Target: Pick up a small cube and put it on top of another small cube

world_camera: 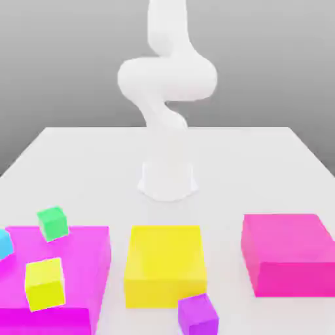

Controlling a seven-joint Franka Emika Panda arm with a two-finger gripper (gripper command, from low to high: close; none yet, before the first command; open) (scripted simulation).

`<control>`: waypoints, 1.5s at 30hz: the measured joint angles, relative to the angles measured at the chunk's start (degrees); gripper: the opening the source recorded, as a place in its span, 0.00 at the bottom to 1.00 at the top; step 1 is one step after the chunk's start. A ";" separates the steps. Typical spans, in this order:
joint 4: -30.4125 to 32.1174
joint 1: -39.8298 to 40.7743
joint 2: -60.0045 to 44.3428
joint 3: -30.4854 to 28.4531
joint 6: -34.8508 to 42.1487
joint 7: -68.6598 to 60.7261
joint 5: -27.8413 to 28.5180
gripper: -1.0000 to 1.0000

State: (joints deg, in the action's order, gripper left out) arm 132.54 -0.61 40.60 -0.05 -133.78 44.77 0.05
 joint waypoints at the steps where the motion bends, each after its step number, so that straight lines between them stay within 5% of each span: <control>1: 0.33 -0.25 -2.26 -0.02 -0.86 -0.47 0.01 0.50; 30: 6.46 -4.51 -62.67 1.01 -27.34 -10.72 1.08 0.50; 31: 6.15 -4.58 -64.41 0.93 -28.73 -10.68 1.14 0.00; 45: 7.02 -4.17 -55.47 0.32 -21.60 -12.47 2.97 0.00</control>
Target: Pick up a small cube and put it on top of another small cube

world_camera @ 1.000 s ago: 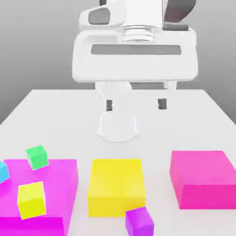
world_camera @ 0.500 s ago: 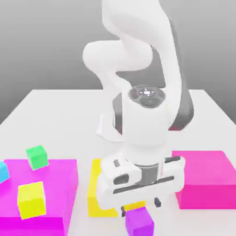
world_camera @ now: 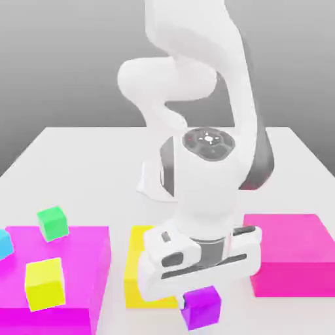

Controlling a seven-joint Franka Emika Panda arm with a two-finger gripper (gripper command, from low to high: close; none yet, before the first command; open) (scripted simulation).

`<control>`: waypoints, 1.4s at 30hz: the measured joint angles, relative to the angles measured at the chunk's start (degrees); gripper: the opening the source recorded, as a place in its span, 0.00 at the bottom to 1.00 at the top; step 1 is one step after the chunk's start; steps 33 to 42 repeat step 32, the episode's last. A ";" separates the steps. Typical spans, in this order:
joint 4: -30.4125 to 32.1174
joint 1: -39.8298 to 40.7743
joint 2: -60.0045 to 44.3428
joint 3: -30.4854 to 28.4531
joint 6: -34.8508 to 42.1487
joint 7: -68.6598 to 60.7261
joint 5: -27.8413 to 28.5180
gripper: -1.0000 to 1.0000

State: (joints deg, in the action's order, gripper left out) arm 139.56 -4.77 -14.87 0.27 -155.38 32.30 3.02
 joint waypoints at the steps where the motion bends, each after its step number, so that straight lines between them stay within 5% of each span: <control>1: -0.46 0.35 0.29 -0.78 0.25 -0.49 1.02 0.00; 10: -5.46 6.46 3.77 -9.50 4.34 -3.84 7.65 0.00; 24: -6.64 23.92 14.04 -20.93 21.00 14.18 -2.75 0.00; 28: -4.69 25.09 8.97 -20.13 14.97 13.87 -6.55 0.00; 29: -4.31 25.19 7.82 -19.99 13.55 13.48 -7.21 1.00; 42: -4.31 25.19 7.82 -19.99 13.55 13.48 -7.21 1.00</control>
